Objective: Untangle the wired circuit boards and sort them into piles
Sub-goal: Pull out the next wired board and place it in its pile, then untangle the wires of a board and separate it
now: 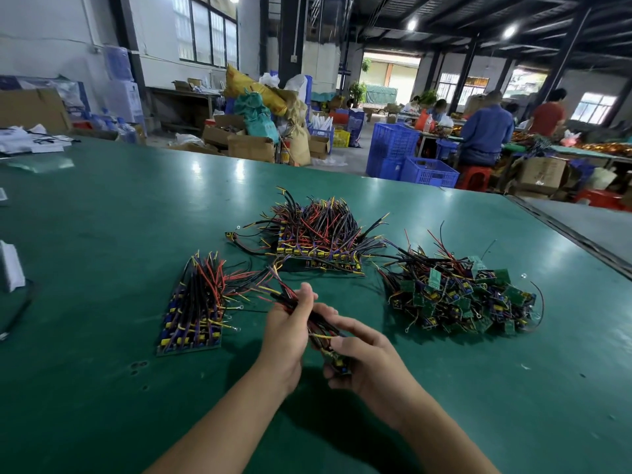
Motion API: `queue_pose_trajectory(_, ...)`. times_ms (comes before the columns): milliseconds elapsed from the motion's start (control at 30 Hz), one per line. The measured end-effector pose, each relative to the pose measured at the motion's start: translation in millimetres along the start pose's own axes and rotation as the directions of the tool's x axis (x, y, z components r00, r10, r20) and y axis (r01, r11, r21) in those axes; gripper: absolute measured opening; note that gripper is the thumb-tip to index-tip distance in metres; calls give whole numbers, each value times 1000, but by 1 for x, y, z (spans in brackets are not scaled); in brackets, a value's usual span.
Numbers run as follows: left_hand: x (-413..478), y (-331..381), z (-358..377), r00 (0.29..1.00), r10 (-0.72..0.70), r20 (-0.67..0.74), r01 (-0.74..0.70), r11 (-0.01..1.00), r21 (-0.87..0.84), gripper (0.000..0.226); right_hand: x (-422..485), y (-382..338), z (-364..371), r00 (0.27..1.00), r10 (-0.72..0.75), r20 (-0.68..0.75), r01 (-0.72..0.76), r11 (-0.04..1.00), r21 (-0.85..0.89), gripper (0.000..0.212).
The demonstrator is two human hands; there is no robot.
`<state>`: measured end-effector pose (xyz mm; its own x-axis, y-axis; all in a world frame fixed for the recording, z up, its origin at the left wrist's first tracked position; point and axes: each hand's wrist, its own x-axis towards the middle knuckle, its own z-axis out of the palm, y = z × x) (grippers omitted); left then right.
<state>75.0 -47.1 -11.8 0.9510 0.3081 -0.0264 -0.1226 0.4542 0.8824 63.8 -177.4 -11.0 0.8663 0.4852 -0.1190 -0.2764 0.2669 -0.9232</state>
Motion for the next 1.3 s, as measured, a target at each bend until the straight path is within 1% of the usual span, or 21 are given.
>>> queue_pose_trajectory(67, 2, -3, -2, 999, -29, 41, 30, 999, -21, 48, 2, -1, 0, 997, -30, -75, 29, 999, -14, 34)
queue_pose_trajectory(167, 4, -2, -4, 986, -101, 132, 105, 994, -22, 61, 3, -10, -1, 977, -130, -167, 128, 992, -23, 30)
queue_pose_trajectory(233, 5, -4, -5, 982, -135, 129, 126, 989, 76, 58, 4, -27, -5, 936, -251, -245, 226, 966, -123, 29)
queue_pose_trajectory(267, 4, -6, -5, 986, -122, 113, 105, 984, 142, 50, 5, -38, -8, 899, -339, -276, 278, 931, -238, 31)
queue_pose_trajectory(300, 3, -8, -6, 991, -95, 97, 73, 976, 205, 40, 5, -52, -12, 847, -446, -289, 317, 861, -398, 32)
queue_pose_trajectory(333, 3, -11, -7, 994, -64, 90, 38, 964, 265, 32, 6, -67, -17, 786, -551, -281, 324, 753, -572, 33)
queue_pose_trajectory(400, 1, -14, -9, 992, -1, 124, -45, 930, 365, 23, 7, -98, -31, 682, -696, -226, 236, 502, -832, 35)
queue_pose_trajectory(500, -2, -19, -9, 976, 44, 213, -147, 855, 498, 29, 13, -137, -54, 587, -797, -143, 86, 237, -968, 40)
queue_pose_trajectory(533, -3, -20, -9, 974, 41, 223, -157, 831, 533, 32, 17, -146, -63, 561, -818, -129, 21, 170, -985, 41)
queue_pose_trajectory(600, -4, -21, -10, 971, 32, 239, -168, 803, 572, 34, 22, -155, -82, 537, -833, -133, -97, 96, -991, 43)
queue_pose_trajectory(633, -5, -22, -10, 969, 29, 245, -171, 797, 580, 35, 25, -156, -91, 546, -826, -140, -140, 75, -987, 43)
queue_pose_trajectory(700, -5, -21, -12, 971, 25, 239, -164, 796, 583, 35, 28, -152, -104, 599, -787, -150, -200, 34, -979, 44)
queue_pose_trajectory(767, -5, -20, -12, 974, 24, 227, -156, 793, 589, 35, 30, -143, -115, 699, -696, -164, -250, -23, -968, 46)
queue_pose_trajectory(800, -6, -20, -11, 974, 26, 224, -157, 791, 591, 35, 31, -138, -118, 756, -629, -181, -296, -82, -952, 47)
queue_pose_trajectory(833, -6, -20, -11, 974, 27, 223, -157, 791, 591, 35, 31, -134, -120, 800, -562, -210, -349, -150, -925, 50)
queue_pose_trajectory(867, -7, -20, -11, 974, 27, 224, -158, 790, 592, 34, 31, -132, -121, 823, -512, -247, -390, -192, -901, 54)
queue_pose_trajectory(1000, -8, -20, -10, 968, 36, 247, -184, 771, 609, 33, 31, -136, -109, 857, -413, -307, -381, -109, -918, 78)
queue_pose_trajectory(1067, -8, -19, -10, 966, 24, 259, -187, 757, 626, 31, 35, -139, -106, 877, -363, -314, -378, -118, -919, 81)
queue_pose_trajectory(1133, -6, -15, -12, 955, 24, 295, -218, 730, 648, 27, 36, -140, -105, 885, -346, -312, -378, -143, -915, 75)
queue_pose_trajectory(1200, -1, -6, -18, 936, 90, 339, -315, 643, 698, 20, 36, -140, -106, 887, -358, -291, -363, -153, -919, 71)
queue_pose_trajectory(1300, 12, 21, -35, 894, 261, 365, -447, 443, 778, 19, 35, -138, -109, 865, -431, -256, -365, -191, -911, 62)
